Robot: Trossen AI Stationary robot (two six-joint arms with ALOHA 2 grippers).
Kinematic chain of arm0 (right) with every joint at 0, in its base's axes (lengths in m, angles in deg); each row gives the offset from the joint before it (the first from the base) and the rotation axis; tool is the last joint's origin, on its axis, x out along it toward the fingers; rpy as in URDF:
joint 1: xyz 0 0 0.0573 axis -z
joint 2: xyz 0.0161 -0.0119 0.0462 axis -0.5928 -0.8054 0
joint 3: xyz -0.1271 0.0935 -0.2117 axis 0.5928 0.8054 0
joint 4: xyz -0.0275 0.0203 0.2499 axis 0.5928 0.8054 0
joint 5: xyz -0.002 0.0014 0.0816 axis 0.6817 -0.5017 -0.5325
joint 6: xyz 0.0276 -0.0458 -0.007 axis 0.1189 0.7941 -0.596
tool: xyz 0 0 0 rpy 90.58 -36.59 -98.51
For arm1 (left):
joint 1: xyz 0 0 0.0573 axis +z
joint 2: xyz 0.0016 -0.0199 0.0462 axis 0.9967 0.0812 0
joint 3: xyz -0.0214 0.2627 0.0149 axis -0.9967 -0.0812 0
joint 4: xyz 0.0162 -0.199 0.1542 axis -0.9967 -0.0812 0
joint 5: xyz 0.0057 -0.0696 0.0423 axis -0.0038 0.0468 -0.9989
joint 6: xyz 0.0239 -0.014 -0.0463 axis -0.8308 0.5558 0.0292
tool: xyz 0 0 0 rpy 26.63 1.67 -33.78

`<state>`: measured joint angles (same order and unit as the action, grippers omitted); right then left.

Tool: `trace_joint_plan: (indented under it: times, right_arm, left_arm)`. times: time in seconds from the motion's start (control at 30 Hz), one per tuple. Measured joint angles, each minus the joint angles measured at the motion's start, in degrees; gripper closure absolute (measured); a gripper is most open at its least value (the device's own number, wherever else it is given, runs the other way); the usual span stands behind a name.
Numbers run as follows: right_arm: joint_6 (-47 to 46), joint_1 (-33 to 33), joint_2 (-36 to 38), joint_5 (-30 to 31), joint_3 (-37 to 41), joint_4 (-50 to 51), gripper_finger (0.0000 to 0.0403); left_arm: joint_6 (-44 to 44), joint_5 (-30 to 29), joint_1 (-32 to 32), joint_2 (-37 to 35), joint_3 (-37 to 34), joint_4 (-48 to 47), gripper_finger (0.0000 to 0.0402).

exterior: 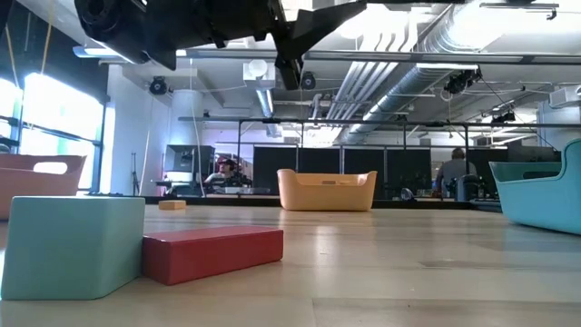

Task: Sort blocks by size
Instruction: Put the yellow small block into the green bin

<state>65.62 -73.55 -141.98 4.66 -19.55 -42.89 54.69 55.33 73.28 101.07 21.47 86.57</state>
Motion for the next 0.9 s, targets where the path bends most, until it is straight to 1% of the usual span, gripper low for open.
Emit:
trace_joint_plan:
  times: [0.07,0.13,0.2,0.3,0.37,0.43,0.5,0.57,0.63,0.7,0.83,0.9]
  right_arm:
    - [-5.1,-1.8,1.4,0.8,0.0,5.3,0.0269]
    - [-12.4,-3.8,3.6,2.3,-0.2,12.6,0.0269]
    - [-22.9,-5.8,5.9,2.7,-1.7,23.4,0.0269]
    - [-43.1,-8.4,8.8,1.7,-5.1,42.2,0.0269]
    - [-56.9,-9.8,9.8,-1.2,-7.6,55.3,0.0269]
    - [-70.5,-10.9,9.8,-5.7,-9.9,68.3,0.0269]
    - [-82.3,-11.8,9.8,-11.9,-11.3,78.2,0.0269]
    - [-91.8,-12.1,9.8,-19.3,-11.5,86.0,0.0269]
    - [-98.3,-12.1,9.8,-26.4,-11.1,91.0,0.0269]
    - [-101.7,-11.7,9.8,-32.1,-9.4,93.3,0.0269]
    - [-101.6,-10.0,9.8,-40.2,-5.4,93.1,0.0269]
    - [-101.6,-8.9,9.8,-42.7,-3.9,93.2,0.0269]
  left_arm:
    - [0.0,1.5,0.3,0.0,0.0,-0.1,0.0192]
    - [0.1,2.8,0.6,0.0,0.0,-0.1,0.0189]
    - [0.2,3.8,1.0,0.0,0.0,-0.2,0.0189]
    - [0.4,4.2,1.6,0.0,0.0,-0.2,0.0188]
    - [0.6,4.2,2.0,0.0,0.0,-0.2,0.0188]
    - [0.3,4.1,2.0,0.0,0.0,-0.3,0.0188]
    - [-0.6,4.1,2.0,0.0,0.0,-0.4,0.0188]
    - [-1.3,4.1,2.0,0.0,0.0,-0.5,0.0188]
    - [-1.4,4.1,2.0,0.0,0.0,-0.6,0.0188]
    - [-1.4,4.1,2.0,0.0,0.0,-1.1,0.0188]
    - [-1.9,4.0,2.0,0.0,0.0,-2.6,0.0188]
    - [-1.9,4.0,2.0,0.0,0.0,-3.4,0.0188]
